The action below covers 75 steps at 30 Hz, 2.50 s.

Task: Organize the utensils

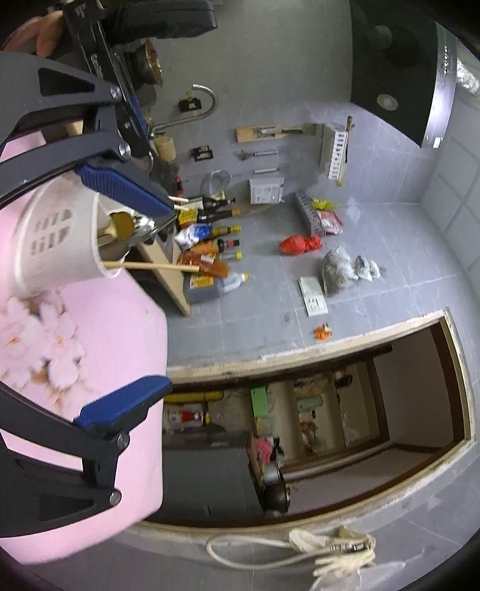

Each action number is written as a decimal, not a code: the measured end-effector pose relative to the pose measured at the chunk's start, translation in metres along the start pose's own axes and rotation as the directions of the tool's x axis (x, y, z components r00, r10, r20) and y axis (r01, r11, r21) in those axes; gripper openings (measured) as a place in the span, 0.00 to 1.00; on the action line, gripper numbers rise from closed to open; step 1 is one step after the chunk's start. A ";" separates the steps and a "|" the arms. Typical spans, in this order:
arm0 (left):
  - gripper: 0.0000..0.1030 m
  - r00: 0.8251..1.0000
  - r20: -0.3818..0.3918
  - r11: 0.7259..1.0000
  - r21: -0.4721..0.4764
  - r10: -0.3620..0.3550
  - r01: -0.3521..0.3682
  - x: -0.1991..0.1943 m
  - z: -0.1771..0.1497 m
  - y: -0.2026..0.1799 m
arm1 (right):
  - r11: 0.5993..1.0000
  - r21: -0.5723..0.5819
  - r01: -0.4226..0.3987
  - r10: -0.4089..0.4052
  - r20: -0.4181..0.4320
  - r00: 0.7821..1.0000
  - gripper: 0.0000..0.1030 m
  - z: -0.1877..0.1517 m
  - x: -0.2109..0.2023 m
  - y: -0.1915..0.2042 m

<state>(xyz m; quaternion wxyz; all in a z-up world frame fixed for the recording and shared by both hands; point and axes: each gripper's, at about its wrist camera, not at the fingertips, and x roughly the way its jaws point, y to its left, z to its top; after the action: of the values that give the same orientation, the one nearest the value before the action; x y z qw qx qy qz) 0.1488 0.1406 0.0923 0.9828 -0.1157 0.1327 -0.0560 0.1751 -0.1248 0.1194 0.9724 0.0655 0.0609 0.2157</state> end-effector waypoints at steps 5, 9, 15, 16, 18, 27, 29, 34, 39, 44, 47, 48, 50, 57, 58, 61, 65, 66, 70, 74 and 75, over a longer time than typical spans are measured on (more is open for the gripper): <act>0.81 0.999 -0.041 1.000 0.011 -0.012 0.013 -0.024 -0.014 -0.010 | 0.998 0.013 0.066 -0.066 -0.018 0.998 1.00 -0.004 -0.041 -0.010; 0.89 0.997 -0.066 0.998 0.058 -0.032 0.035 -0.040 -0.028 -0.024 | 0.994 0.009 0.109 -0.109 -0.050 0.993 1.00 -0.009 -0.071 -0.015; 0.90 0.996 -0.087 0.992 0.116 -0.032 0.042 -0.058 -0.049 -0.044 | 0.981 -0.049 0.189 -0.193 -0.098 0.976 1.00 -0.024 -0.109 -0.017; 0.90 0.996 -0.085 0.992 0.122 -0.026 0.036 -0.061 -0.053 -0.047 | 0.979 -0.052 0.199 -0.204 -0.105 0.973 1.00 -0.026 -0.112 -0.016; 0.90 0.997 -0.080 0.991 0.130 -0.015 0.026 -0.066 -0.060 -0.051 | 0.974 -0.056 0.220 -0.225 -0.117 0.967 1.00 -0.032 -0.121 -0.017; 0.90 0.998 -0.064 0.989 0.150 0.024 -0.014 -0.079 -0.080 -0.058 | 0.960 -0.092 0.266 -0.275 -0.113 0.955 1.00 -0.048 -0.143 -0.011; 0.91 0.998 -0.061 0.988 0.152 0.028 -0.018 -0.080 -0.081 -0.058 | 0.959 -0.098 0.266 -0.277 -0.116 0.954 1.00 -0.049 -0.143 -0.011; 0.90 0.998 -0.058 0.988 0.155 0.030 -0.021 -0.080 -0.080 -0.057 | 0.960 -0.092 0.265 -0.275 -0.126 0.953 1.00 -0.051 -0.142 -0.013; 0.90 0.998 -0.061 0.988 0.152 0.028 -0.019 -0.080 -0.081 -0.057 | 0.961 -0.086 0.263 -0.273 -0.137 0.952 1.00 -0.052 -0.142 -0.014; 0.91 0.998 -0.060 0.988 0.151 0.028 -0.019 -0.080 -0.081 -0.057 | 0.961 -0.086 0.263 -0.273 -0.137 0.952 1.00 -0.052 -0.142 -0.014; 0.91 0.998 -0.058 0.988 0.151 0.028 -0.019 -0.080 -0.082 -0.057 | 0.961 -0.086 0.264 -0.274 -0.138 0.952 1.00 -0.053 -0.142 -0.014; 0.91 0.998 -0.057 0.988 0.151 0.028 -0.019 -0.080 -0.082 -0.057 | 0.961 -0.086 0.263 -0.273 -0.140 0.952 1.00 -0.053 -0.142 -0.014; 0.91 0.998 -0.059 0.988 0.151 0.028 -0.019 -0.080 -0.082 -0.057 | 0.961 -0.085 0.263 -0.273 -0.140 0.952 1.00 -0.053 -0.142 -0.015; 0.90 0.998 -0.064 0.989 0.145 0.029 -0.019 -0.082 -0.083 -0.056 | 0.961 -0.085 0.264 -0.274 -0.145 0.951 1.00 -0.054 -0.142 -0.015; 0.91 0.998 -0.064 0.989 0.145 0.029 -0.019 -0.082 -0.084 -0.056 | 0.961 -0.085 0.264 -0.274 -0.145 0.951 1.00 -0.055 -0.142 -0.014; 0.91 0.998 -0.064 0.989 0.145 0.030 -0.020 -0.083 -0.084 -0.056 | 0.961 -0.084 0.263 -0.273 -0.146 0.951 1.00 -0.055 -0.142 -0.014; 0.91 0.998 -0.063 0.989 0.145 0.030 -0.021 -0.083 -0.084 -0.056 | 0.961 -0.084 0.263 -0.273 -0.149 0.950 1.00 -0.058 -0.142 -0.013; 0.91 0.997 -0.064 0.989 0.145 0.030 -0.021 -0.083 -0.084 -0.056 | 0.961 -0.084 0.262 -0.273 -0.150 0.950 1.00 -0.058 -0.142 -0.013; 0.91 0.997 -0.065 0.990 0.142 0.029 -0.019 -0.083 -0.084 -0.055 | 0.961 -0.085 0.263 -0.274 -0.149 0.950 1.00 -0.057 -0.141 -0.013; 0.91 0.997 -0.065 0.990 0.142 0.030 -0.020 -0.083 -0.085 -0.054 | 0.961 -0.084 0.264 -0.274 -0.150 0.950 1.00 -0.057 -0.141 -0.012; 0.91 0.997 -0.066 0.990 0.141 0.029 -0.019 -0.084 -0.085 -0.054 | 0.961 -0.084 0.264 -0.274 -0.150 0.950 1.00 -0.057 -0.141 -0.012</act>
<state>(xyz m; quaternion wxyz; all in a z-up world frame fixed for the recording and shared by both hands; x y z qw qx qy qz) 0.0411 0.0823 0.0464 0.9841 -0.0425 0.1630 -0.0573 0.0449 -0.1906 0.0741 0.9862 0.0083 0.1404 0.0875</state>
